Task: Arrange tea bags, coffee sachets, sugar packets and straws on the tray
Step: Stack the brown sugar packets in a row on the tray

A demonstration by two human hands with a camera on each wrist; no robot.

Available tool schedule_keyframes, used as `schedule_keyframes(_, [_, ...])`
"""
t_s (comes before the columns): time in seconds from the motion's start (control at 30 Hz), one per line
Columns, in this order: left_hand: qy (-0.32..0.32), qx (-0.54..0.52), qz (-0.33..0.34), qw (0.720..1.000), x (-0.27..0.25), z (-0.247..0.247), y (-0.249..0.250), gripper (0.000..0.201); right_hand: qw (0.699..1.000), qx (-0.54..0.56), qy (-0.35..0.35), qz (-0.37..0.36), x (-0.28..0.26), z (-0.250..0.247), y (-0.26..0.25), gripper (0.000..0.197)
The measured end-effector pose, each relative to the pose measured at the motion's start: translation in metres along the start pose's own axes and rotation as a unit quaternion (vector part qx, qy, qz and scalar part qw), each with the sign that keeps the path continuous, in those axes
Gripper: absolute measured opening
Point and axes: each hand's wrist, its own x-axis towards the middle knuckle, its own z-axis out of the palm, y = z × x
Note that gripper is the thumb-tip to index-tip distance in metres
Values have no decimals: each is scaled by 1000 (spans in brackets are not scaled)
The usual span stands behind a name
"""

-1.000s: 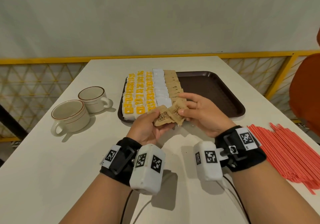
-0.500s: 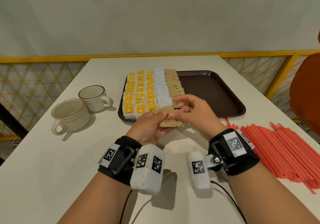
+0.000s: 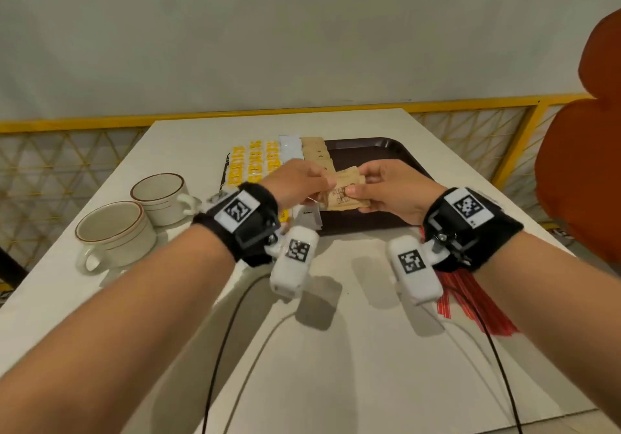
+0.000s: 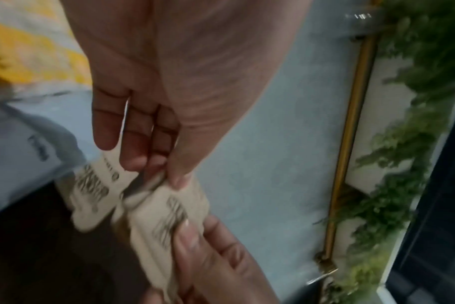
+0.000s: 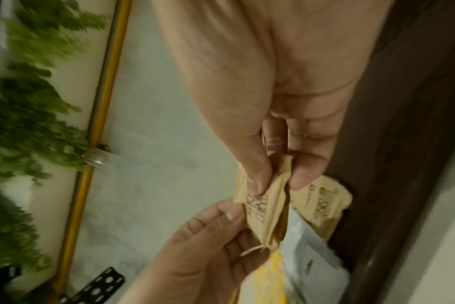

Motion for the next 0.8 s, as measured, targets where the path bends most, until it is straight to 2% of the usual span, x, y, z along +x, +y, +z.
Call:
schedule_keyframes(0.07, [-17, 94, 3, 995, 19, -12, 5, 10, 1000, -14, 16, 23, 10, -6, 4, 11])
schedule_keyframes(0.13, [-38, 188, 3, 981, 37, -16, 9, 16, 998, -29, 22, 46, 20, -9, 9, 10])
schedule_keyframes(0.27, [-76, 350, 25, 933, 62, -14, 9, 16, 994, -77, 20, 73, 40, -9, 21, 13])
schedule_keyframes(0.33, [-90, 400, 21, 912, 71, -11, 7, 17, 991, -100, 24, 83, 46, -8, 26, 25])
schedule_keyframes(0.4, [-91, 429, 18, 899, 77, -8, 5, 16, 988, -125, 28, 84, 51, -8, 30, 31])
schedule_keyframes(0.5, [-87, 452, 11, 888, 84, -3, 5, 19, 984, -156, 17, 84, 53, -9, 33, 21])
schedule_keyframes(0.8, [-78, 469, -3, 880, 93, -1, -3, 19, 976, -195, 10, 96, 51, -17, 29, 47])
